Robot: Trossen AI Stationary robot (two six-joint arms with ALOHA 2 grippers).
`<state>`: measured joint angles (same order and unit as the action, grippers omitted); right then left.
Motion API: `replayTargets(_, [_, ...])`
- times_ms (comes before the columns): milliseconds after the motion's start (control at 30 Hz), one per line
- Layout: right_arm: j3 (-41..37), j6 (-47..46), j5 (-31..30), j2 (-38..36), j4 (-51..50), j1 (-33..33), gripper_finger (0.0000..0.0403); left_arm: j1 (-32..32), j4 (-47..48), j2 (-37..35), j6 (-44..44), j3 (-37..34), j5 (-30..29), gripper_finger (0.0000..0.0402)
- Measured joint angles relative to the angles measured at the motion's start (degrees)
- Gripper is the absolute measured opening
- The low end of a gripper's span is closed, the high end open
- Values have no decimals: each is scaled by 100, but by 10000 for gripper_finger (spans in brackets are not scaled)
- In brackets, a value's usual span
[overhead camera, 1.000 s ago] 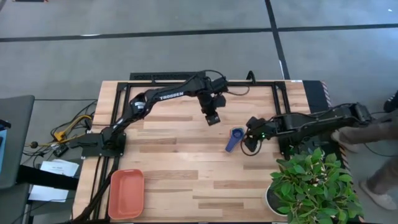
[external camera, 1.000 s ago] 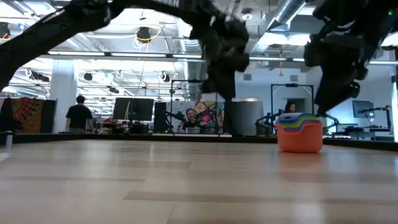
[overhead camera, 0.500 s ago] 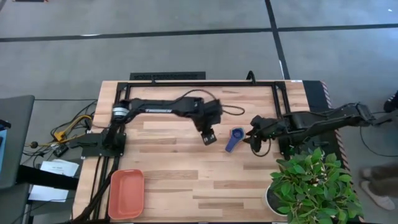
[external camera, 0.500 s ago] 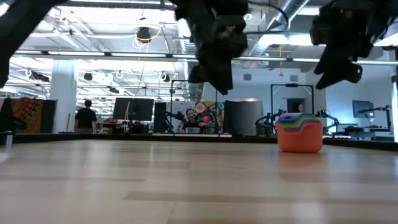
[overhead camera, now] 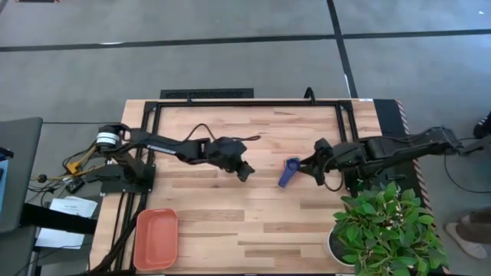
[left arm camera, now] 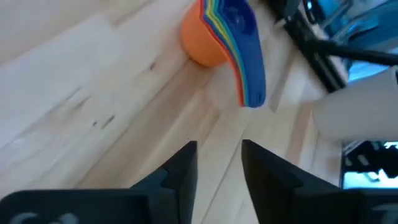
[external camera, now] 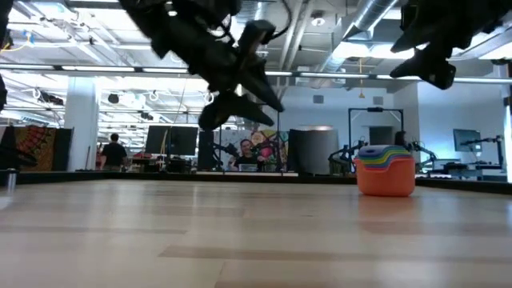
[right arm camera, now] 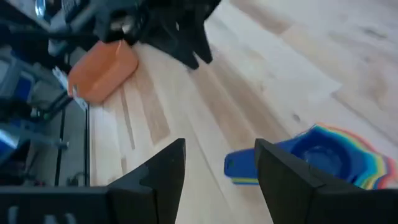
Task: Nest measuring cups in basket
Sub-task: Put the stacked colored measuring cups into the orange bin
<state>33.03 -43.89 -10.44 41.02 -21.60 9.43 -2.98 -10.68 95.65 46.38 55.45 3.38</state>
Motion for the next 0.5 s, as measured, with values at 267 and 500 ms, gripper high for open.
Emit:
replayTargets(267, [49, -429, -641, -304, 369, -355, 209, -60, -1618, 855, -309, 269, 358, 210])
replayTargets(500, [484, -562, -663, -418, 386, -752, 202, -310, -1647, 1889, -302, 1081, 790, 293])
